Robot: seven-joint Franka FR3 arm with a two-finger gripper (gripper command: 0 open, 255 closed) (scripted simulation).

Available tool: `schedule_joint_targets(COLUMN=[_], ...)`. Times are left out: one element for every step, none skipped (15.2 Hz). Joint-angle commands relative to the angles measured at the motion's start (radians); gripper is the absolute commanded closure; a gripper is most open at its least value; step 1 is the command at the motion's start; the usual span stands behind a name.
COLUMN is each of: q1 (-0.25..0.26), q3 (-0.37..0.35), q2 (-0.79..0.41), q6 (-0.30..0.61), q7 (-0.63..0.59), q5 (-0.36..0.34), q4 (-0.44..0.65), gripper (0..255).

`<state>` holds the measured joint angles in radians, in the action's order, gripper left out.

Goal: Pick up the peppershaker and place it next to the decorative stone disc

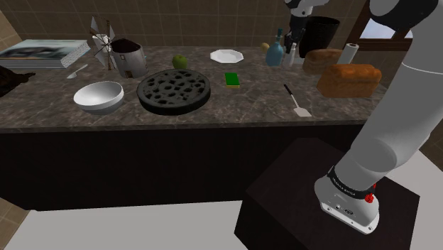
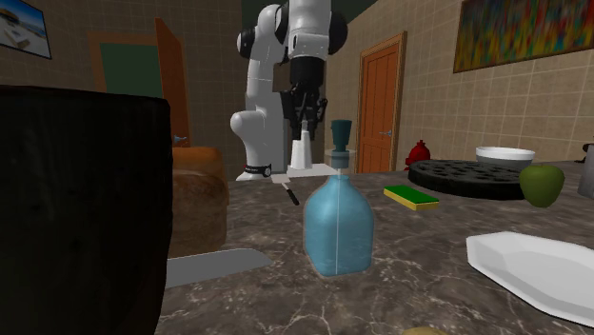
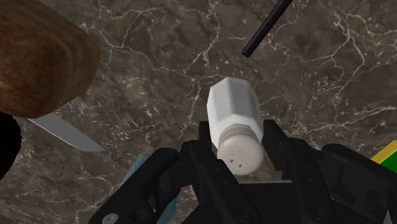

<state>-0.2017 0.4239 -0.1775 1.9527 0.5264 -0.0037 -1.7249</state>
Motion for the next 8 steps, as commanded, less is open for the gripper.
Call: schedule_joint_targets(q1=[0.0, 0.0, 0.0, 0.0, -0.001, -0.001, -0.001, -0.002], q3=[0.001, 0.001, 0.001, 0.001, 0.002, 0.002, 0.002, 0.002], q2=[0.005, 0.006, 0.007, 0.008, 0.009, 0.009, 0.009, 0.009], q6=[-0.026, -0.039, -0.052, -0.066, -0.079, -0.092, -0.106, -0.119], q7=[0.001, 0.001, 0.001, 0.002, 0.002, 0.003, 0.004, 0.004], q5=[-0.002, -0.002, -0.003, -0.003, -0.003, -0.003, -0.003, -0.003], q4=[0.022, 0.033, 0.045, 0.058, 0.071, 0.083, 0.097, 0.11], gripper=[255, 255, 255, 255, 255, 255, 255, 255])
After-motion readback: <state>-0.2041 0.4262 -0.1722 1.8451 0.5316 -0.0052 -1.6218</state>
